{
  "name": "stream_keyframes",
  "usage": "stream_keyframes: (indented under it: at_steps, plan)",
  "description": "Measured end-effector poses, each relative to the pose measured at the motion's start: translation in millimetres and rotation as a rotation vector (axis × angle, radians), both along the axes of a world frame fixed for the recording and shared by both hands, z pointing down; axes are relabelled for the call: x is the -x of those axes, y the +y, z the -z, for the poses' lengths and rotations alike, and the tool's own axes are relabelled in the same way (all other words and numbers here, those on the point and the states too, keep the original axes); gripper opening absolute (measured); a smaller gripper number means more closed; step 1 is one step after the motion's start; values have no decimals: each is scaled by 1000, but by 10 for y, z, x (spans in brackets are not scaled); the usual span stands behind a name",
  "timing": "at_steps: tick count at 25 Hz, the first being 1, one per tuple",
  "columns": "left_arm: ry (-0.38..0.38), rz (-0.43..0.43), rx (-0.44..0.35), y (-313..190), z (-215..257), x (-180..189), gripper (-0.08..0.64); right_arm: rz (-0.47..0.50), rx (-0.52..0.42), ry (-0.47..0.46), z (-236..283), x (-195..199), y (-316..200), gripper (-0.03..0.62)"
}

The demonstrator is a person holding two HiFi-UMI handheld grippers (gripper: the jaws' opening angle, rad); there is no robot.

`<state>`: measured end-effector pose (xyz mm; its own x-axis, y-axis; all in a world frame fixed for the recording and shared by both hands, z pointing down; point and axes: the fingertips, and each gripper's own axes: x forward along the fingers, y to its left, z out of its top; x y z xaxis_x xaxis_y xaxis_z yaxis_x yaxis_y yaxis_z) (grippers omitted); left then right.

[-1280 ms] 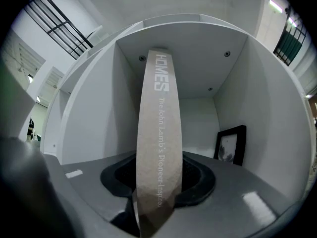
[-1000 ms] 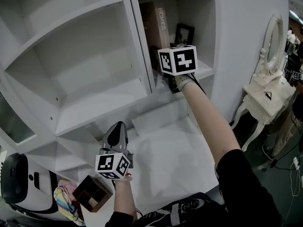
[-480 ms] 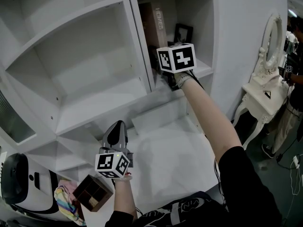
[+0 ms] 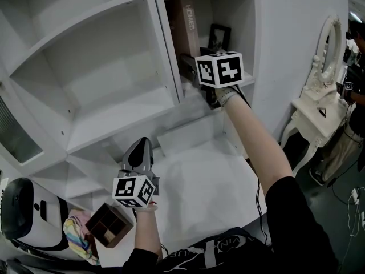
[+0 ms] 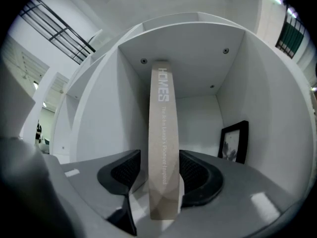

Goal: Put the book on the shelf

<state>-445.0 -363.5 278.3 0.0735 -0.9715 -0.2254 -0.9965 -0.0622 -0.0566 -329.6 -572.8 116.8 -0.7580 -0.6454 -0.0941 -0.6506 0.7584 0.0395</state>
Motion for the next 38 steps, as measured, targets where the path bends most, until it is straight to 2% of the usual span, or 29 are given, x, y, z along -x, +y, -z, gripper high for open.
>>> stream_keyframes:
  at_steps: [11,17,25,32,38]
  plan:
    - [-8,-12,12,111,34,-301,0,28,-6,-17,-45,-348,291,235]
    - [7,7,25,193,4,-405,0,59,10,-23,-162,-549,443,143]
    - [11,33,46,367,-101,-614,0,118,18,-17,-376,-818,725,53]
    - [24,67,63,564,-208,-761,0,156,-25,21,-576,-1043,1056,10]
    - [16,104,78,792,-273,-883,0,226,-47,24,-798,-1206,1449,6]
